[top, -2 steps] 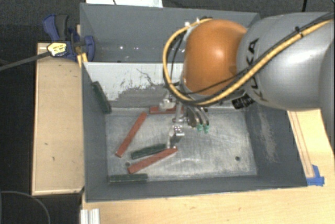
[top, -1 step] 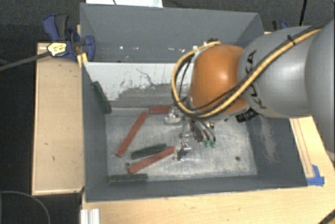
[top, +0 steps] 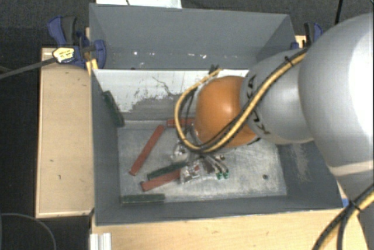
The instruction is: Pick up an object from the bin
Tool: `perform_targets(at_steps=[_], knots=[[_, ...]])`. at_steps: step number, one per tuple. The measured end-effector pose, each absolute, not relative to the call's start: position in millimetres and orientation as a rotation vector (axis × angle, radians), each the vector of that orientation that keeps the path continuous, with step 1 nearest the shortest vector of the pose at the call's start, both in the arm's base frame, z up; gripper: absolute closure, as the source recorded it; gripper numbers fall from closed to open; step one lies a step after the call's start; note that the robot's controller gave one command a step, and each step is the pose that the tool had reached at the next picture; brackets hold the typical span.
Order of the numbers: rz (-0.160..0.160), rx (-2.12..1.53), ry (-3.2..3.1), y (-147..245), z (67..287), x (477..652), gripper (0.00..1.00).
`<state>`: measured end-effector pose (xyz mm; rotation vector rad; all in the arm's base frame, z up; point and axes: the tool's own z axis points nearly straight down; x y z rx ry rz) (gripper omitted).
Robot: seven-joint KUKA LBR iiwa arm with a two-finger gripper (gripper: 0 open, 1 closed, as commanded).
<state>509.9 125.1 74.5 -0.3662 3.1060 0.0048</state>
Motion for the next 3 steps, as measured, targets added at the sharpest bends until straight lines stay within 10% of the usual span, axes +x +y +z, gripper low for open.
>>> perform_targets(at_steps=[3], knots=[[0.003, -0.432, 3.098, 97.9, 108.5, 492.8, 1.00]])
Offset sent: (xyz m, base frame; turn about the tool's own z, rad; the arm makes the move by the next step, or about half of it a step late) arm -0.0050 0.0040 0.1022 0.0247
